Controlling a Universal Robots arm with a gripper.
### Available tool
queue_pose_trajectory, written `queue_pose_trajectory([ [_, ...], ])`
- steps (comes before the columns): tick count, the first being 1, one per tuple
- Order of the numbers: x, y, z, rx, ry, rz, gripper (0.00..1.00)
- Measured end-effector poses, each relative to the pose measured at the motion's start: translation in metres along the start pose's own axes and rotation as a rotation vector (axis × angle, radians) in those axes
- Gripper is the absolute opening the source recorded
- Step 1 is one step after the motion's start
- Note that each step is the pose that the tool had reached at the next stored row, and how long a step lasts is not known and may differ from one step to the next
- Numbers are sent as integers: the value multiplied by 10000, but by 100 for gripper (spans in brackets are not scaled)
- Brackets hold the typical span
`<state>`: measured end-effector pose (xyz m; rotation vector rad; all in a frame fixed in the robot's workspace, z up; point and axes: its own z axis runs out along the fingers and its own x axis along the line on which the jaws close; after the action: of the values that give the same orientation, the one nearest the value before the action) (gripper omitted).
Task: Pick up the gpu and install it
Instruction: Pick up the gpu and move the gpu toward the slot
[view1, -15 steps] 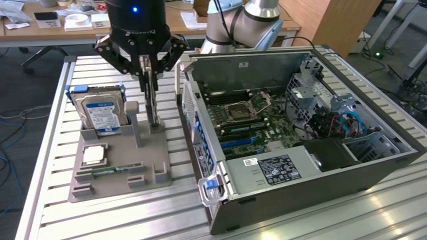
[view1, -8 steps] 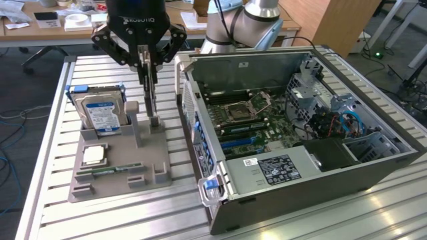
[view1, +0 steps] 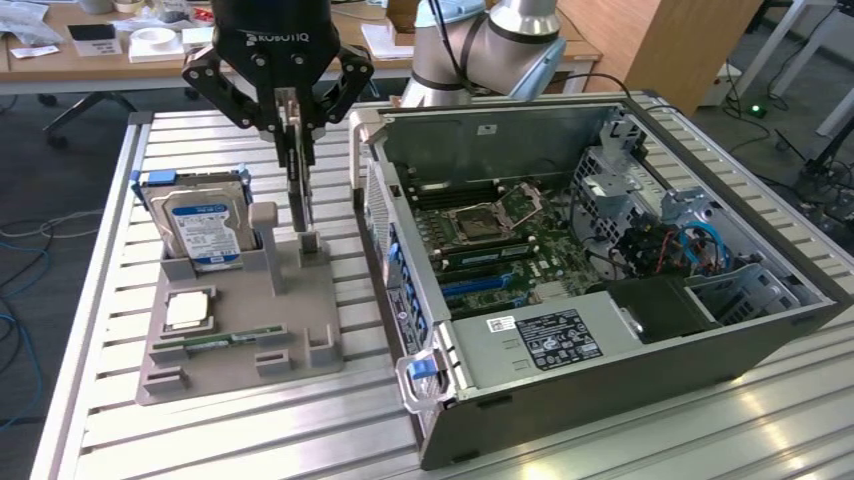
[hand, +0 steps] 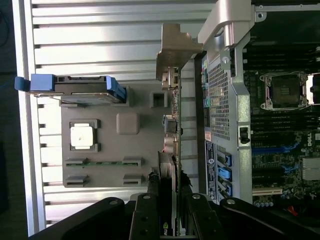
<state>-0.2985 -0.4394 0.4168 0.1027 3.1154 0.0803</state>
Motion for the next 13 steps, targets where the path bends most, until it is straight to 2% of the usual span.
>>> queue_pose_trajectory([
  [13, -1, 2, -32, 0, 0, 0, 26],
])
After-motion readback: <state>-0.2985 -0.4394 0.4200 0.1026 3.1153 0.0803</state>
